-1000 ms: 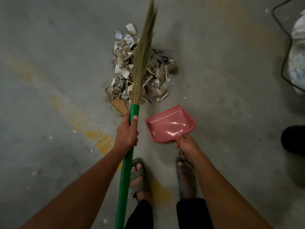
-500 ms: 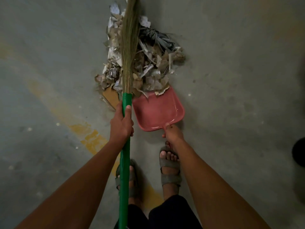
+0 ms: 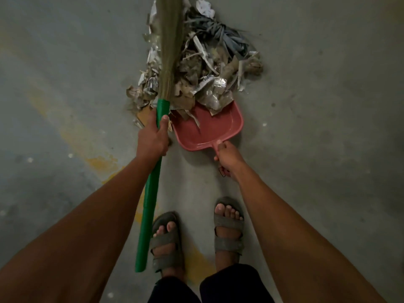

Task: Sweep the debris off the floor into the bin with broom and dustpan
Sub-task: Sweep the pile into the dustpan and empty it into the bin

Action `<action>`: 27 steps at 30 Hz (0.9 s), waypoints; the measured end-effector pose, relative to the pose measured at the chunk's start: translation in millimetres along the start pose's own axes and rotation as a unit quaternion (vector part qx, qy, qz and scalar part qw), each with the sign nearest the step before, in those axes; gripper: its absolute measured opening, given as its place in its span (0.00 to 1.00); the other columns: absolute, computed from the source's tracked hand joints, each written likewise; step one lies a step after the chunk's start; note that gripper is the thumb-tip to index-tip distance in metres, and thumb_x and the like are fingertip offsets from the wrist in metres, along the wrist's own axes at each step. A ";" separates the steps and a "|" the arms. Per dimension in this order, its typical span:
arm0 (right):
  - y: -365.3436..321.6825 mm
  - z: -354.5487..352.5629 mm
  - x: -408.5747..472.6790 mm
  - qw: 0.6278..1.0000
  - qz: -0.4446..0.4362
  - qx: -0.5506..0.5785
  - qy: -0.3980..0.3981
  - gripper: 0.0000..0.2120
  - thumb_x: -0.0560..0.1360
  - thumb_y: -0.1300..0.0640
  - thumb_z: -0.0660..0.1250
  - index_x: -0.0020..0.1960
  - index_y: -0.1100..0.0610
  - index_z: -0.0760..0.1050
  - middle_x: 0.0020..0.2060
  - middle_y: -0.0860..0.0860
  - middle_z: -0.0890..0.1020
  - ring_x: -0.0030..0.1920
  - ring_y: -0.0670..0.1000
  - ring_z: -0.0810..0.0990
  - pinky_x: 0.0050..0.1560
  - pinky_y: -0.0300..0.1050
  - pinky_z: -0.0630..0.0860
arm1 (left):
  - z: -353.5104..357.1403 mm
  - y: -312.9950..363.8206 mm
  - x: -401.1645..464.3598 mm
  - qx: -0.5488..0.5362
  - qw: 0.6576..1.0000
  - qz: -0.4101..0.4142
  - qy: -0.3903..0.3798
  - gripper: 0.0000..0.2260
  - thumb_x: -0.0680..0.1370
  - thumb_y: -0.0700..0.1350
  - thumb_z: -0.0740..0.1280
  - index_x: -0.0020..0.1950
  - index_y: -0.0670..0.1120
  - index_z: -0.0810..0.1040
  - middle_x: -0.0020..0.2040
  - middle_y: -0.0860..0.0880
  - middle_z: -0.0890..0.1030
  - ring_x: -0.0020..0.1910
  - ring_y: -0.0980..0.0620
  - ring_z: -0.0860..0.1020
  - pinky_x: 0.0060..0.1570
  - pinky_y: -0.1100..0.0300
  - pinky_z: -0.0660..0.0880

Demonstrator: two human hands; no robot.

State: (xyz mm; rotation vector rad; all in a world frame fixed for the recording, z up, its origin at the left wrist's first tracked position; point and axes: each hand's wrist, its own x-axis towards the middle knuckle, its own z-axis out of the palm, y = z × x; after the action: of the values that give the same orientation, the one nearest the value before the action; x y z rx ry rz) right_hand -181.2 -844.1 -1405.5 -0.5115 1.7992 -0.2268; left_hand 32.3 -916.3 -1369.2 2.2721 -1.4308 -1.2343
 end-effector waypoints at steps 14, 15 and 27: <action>-4.4 6.2 -7.4 0.997 -0.014 0.079 -0.001 0.16 0.88 0.42 0.53 0.51 0.48 0.74 0.40 0.54 0.80 0.25 0.48 0.70 0.23 0.38 0.65 | -2.1 -59.1 -95.8 0.005 0.996 0.029 -0.084 0.21 0.85 0.66 0.55 0.78 0.67 0.60 0.37 0.46 0.82 0.31 0.47 0.82 0.36 0.42 0.83; -1.7 5.7 -9.3 0.997 -0.018 0.077 0.001 0.16 0.88 0.43 0.53 0.50 0.48 0.74 0.40 0.54 0.80 0.25 0.48 0.70 0.23 0.38 0.65 | -4.3 -57.5 -99.8 -0.006 0.997 0.038 -0.072 0.21 0.85 0.65 0.55 0.78 0.66 0.61 0.36 0.47 0.82 0.31 0.48 0.82 0.35 0.42 0.83; 41.5 9.2 -39.8 0.992 -0.073 0.102 0.020 0.14 0.89 0.47 0.55 0.51 0.47 0.77 0.37 0.52 0.79 0.27 0.46 0.72 0.23 0.37 0.66 | 7.8 -32.4 -62.7 -0.003 0.995 0.056 -0.080 0.25 0.83 0.70 0.53 0.80 0.68 0.57 0.44 0.44 0.83 0.37 0.43 0.84 0.41 0.42 0.84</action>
State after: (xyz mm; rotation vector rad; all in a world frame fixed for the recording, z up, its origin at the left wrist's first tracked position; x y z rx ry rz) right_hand -173.3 -788.4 -1390.6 -0.4954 1.7557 -0.5185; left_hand 36.2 -846.4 -1357.5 2.0995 -1.5823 -1.4093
